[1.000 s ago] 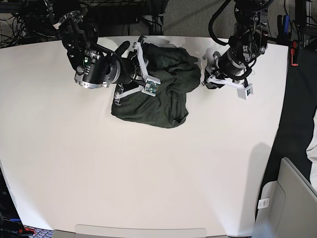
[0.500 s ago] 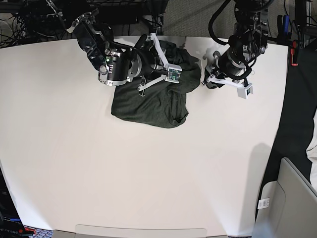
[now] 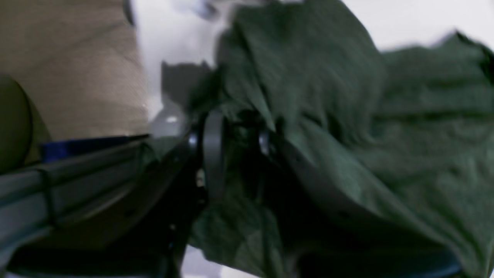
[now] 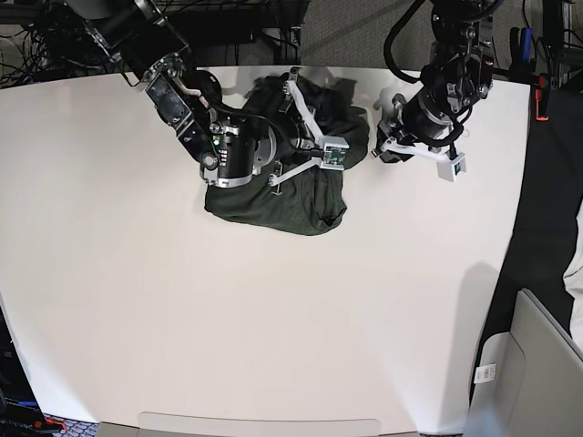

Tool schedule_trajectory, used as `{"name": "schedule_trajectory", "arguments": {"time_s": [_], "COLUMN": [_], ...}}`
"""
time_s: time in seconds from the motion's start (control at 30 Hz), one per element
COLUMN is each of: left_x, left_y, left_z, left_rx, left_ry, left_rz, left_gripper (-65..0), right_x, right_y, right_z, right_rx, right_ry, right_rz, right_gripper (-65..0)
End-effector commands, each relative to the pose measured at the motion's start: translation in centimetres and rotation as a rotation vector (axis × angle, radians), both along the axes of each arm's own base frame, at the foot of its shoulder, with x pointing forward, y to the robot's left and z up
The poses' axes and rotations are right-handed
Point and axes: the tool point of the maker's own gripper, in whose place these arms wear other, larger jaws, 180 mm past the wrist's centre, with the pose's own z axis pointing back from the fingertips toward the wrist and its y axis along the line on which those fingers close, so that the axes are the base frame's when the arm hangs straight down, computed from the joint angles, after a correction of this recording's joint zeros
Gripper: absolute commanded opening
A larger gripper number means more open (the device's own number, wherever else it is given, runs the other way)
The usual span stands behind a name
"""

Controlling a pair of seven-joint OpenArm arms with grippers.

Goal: Fold the T-shirt properly
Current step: 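Fold the bundle edge with the right gripper over the shirt, then press and tuck the bundle with the right gripper, flattening it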

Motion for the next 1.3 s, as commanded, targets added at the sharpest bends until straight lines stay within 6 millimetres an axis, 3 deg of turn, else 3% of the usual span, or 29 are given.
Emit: {"name": "schedule_trajectory", "arguments": {"time_s": [0.0, 0.23, 0.33, 0.53, 0.7, 0.83, 1.0, 1.17, 1.27], "left_x": [0.7, 1.2, 0.5, 0.2, 0.1, -0.3, -0.4, -0.4, -0.4], "left_y": [0.9, 6.3, 7.7, 7.6, 7.5, 7.5, 7.5, 7.5, 7.5], "left_z": [1.0, 2.0, 1.8, 2.4, 2.5, 2.4, 2.4, 2.4, 2.4], "left_rx": [0.013, 0.059, 0.073, 0.076, 0.075, 0.077, 0.077, 0.077, 0.077], "left_ry": [-0.038, -0.068, -0.058, -0.070, -0.073, -0.067, -0.065, -0.065, -0.065], "left_rz": [0.023, 0.169, 0.206, 0.201, 0.199, 0.197, 0.197, 0.197, 0.197], "left_gripper": [-53.4, -53.4, -53.4, -53.4, -53.4, -53.4, -53.4, -53.4, -53.4], "right_x": [1.0, 1.5, 1.3, 2.2, 3.0, 5.4, 6.8, 9.3, 11.2], "right_y": [1.0, 2.7, 3.2, 4.1, 3.4, 2.2, 2.5, 1.1, -0.7], "right_z": [1.3, 1.1, 1.1, 1.1, -0.5, -2.4, -2.8, -2.5, -2.8], "right_rx": [0.048, 0.056, 0.051, 0.054, 0.006, -0.114, -0.110, -0.133, -0.161], "right_ry": [-0.024, -0.020, -0.035, -0.076, -0.048, -0.091, -0.118, -0.166, -0.185], "right_rz": [0.002, 0.008, 0.020, 0.002, -0.018, -0.055, -0.072, -0.154, -0.234], "right_gripper": [-55.9, -55.9, -55.9, -55.9, -55.9, -56.0, -56.0, -56.0, -56.0]}}
